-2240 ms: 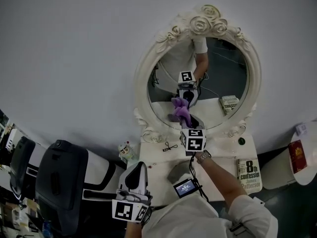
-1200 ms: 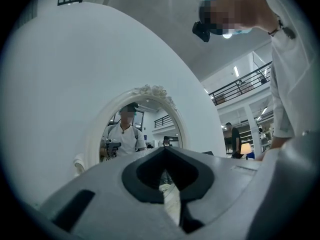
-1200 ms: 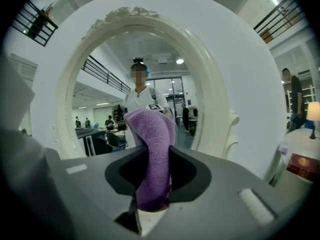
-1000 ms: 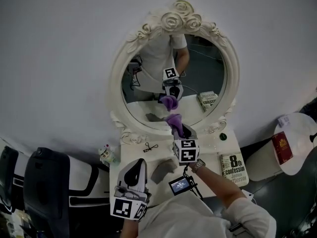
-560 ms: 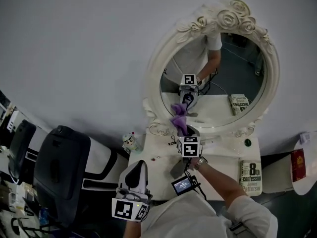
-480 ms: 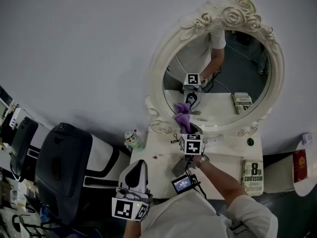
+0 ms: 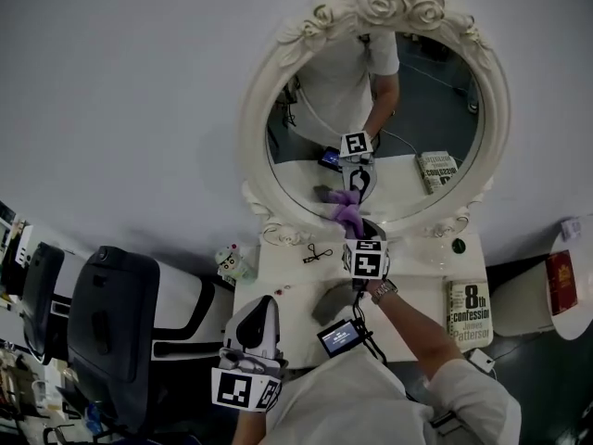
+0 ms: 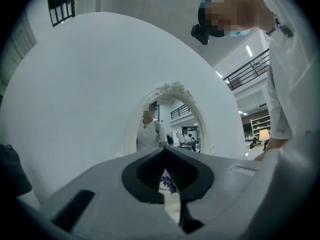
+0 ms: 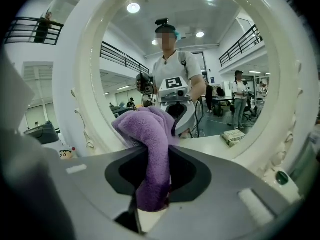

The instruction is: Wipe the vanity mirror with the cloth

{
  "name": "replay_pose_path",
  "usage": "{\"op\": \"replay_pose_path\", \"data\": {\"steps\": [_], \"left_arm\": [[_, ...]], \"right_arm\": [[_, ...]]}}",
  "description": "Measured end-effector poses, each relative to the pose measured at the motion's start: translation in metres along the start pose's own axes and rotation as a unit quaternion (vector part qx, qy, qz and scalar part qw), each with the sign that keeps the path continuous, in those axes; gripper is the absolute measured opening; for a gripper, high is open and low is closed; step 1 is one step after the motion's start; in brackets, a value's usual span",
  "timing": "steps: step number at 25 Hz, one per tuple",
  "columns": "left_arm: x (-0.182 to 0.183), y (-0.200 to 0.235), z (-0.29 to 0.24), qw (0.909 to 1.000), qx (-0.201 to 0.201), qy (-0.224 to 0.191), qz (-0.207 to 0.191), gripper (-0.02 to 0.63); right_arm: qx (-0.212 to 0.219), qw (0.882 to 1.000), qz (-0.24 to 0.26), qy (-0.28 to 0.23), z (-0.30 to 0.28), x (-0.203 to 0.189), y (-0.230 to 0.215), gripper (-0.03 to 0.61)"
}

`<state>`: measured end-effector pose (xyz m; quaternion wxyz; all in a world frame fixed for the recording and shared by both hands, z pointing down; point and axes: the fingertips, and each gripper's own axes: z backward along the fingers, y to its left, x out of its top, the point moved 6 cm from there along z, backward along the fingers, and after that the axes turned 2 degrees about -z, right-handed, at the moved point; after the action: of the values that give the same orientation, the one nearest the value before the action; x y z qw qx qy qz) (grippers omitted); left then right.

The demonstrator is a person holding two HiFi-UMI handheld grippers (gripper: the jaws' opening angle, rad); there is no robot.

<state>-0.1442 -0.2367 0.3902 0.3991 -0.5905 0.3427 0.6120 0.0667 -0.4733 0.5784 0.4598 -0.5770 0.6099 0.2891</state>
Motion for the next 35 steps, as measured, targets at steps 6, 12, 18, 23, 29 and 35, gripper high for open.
{"op": "replay_pose_path", "data": {"steps": [6, 12, 18, 23, 29, 35], "left_arm": [[-0.007, -0.023, -0.028, 0.9991, -0.041, -0.002, 0.013, 0.008], [-0.013, -0.047, -0.050, 0.9968, -0.074, -0.010, 0.029, 0.008], [-0.019, -0.070, -0.066, 0.9941, -0.098, -0.011, 0.045, 0.008], [-0.021, -0.084, -0.074, 0.9927, -0.108, -0.015, 0.050, 0.008], [-0.027, -0.088, -0.071, 0.9928, -0.106, -0.010, 0.054, 0.008], [-0.035, -0.083, -0.058, 0.9938, -0.095, -0.005, 0.059, 0.008]], "right_arm": [[-0.060, 0.998, -0.009, -0.005, 0.021, 0.001, -0.066, 0.109], [-0.118, 0.993, -0.020, -0.014, 0.045, 0.007, -0.129, 0.109], [-0.146, 0.988, -0.037, -0.021, 0.067, 0.011, -0.174, 0.110], [-0.143, 0.989, -0.030, -0.033, 0.078, 0.015, -0.184, 0.110], [-0.144, 0.988, -0.035, -0.052, 0.098, 0.017, -0.190, 0.110], [-0.038, 0.989, -0.068, -0.125, 0.146, 0.018, -0.174, 0.110]]}}
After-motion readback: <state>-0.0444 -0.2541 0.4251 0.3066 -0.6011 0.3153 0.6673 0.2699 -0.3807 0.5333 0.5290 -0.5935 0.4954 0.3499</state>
